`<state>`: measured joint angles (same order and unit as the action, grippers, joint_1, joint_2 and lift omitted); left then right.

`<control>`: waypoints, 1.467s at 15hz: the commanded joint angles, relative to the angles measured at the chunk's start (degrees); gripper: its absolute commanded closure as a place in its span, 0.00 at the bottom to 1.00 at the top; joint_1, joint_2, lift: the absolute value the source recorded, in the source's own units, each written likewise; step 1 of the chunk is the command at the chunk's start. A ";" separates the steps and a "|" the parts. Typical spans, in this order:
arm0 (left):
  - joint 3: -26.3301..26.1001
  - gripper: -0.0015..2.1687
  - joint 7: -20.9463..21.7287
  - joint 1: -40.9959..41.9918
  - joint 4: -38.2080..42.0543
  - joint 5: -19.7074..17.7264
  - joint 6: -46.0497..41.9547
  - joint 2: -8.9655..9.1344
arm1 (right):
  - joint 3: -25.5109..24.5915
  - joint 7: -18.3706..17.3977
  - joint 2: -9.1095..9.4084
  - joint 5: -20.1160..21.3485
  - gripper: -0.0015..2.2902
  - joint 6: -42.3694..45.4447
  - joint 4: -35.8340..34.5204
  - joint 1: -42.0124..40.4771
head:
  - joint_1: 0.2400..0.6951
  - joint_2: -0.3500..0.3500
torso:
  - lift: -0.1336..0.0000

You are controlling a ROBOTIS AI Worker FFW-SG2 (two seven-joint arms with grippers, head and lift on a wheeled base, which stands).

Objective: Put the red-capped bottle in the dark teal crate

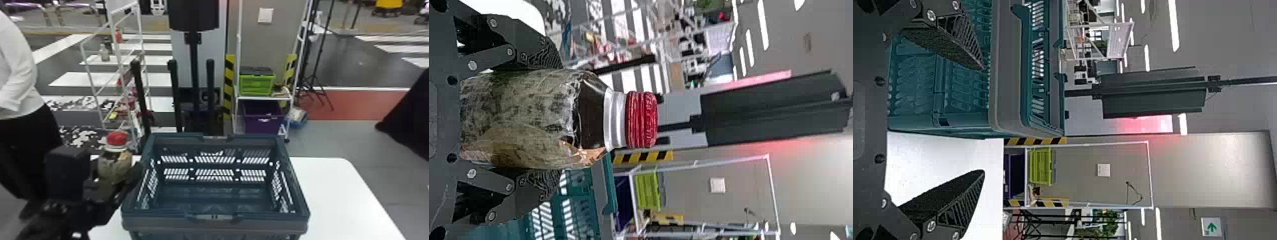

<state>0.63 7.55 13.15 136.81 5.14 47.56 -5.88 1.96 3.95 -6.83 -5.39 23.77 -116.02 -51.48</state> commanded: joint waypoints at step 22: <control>-25.32 0.99 46.15 -54.19 -90.05 28.88 -20.87 6.03 | -0.29 0.00 2.97 1.17 0.07 3.34 2.38 -0.47 | 0.57 0.50 | 1.00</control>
<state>-27.38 53.70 -40.90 49.90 28.32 30.56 -0.33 1.67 3.95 -3.84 -4.14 27.11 -113.69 -51.94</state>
